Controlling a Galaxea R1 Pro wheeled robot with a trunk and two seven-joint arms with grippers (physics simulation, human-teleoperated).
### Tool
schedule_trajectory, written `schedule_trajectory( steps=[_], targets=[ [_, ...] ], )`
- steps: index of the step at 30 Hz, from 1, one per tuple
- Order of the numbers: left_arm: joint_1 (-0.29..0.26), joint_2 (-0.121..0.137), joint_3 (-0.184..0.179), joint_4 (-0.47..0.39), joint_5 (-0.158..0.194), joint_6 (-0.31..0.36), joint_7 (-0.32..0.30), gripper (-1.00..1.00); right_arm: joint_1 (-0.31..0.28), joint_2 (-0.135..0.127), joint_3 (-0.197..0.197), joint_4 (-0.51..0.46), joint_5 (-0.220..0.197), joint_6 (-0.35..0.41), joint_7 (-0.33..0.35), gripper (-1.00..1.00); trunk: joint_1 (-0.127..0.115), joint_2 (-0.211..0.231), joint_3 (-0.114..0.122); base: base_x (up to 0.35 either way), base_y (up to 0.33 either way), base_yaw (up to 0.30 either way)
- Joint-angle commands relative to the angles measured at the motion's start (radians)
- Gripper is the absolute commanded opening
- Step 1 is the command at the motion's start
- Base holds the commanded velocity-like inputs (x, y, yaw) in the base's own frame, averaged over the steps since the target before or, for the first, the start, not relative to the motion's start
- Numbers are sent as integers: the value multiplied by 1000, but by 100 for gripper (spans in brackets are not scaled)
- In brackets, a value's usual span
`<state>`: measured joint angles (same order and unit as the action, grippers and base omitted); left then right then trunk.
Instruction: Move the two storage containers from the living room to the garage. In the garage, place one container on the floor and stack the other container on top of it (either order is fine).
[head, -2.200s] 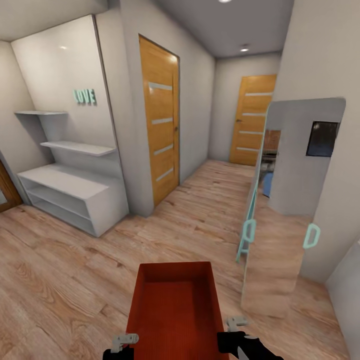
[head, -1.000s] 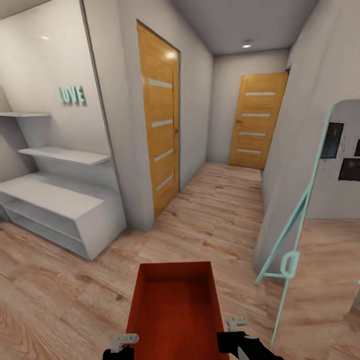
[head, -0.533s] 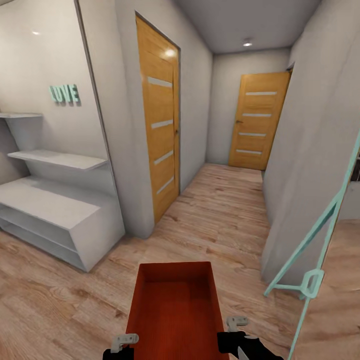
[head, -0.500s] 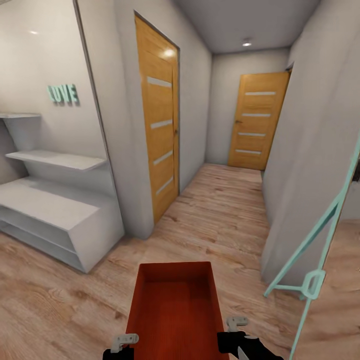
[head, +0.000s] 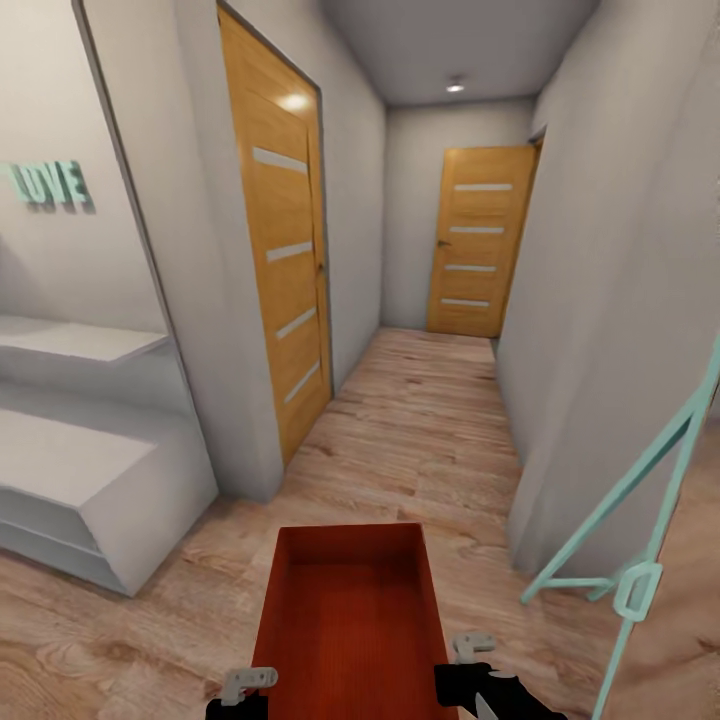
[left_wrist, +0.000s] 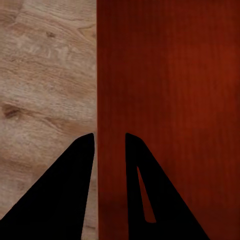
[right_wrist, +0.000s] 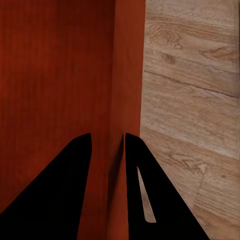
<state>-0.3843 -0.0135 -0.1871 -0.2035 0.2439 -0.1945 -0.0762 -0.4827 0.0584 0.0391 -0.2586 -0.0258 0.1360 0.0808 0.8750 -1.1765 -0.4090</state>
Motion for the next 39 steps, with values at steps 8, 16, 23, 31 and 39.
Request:
schedule_trajectory(
  steps=[8, 16, 23, 31, 39],
  targets=[
    [-1, 17, -6, -2, 9, -26, 3, -100, 0, -1, 7, 2, -3, 5, -1, -100, 1, -1, -1, 302, 169, -94],
    [-1, 17, -6, -2, 9, -26, 3, -100, 0, 0, 7, 2, -3, 5, -1, -100, 1, -1, -1, 302, 171, -75],
    [-1, 17, -6, -2, 9, -26, 3, -100, 0, -1, 7, 2, -3, 5, -1, -100, 1, -1, -1, 302, 172, -254],
    [-1, 17, -6, -2, 9, -26, 3, -100, 0, -1, 7, 2, -3, 5, -1, -100, 1, -1, -1, 302, 172, -132],
    [-1, 17, -6, -2, 9, -26, 3, -100, 0, -1, 7, 2, -3, 5, -1, -100, 1, -1, -1, 302, 172, -92]
  ],
)
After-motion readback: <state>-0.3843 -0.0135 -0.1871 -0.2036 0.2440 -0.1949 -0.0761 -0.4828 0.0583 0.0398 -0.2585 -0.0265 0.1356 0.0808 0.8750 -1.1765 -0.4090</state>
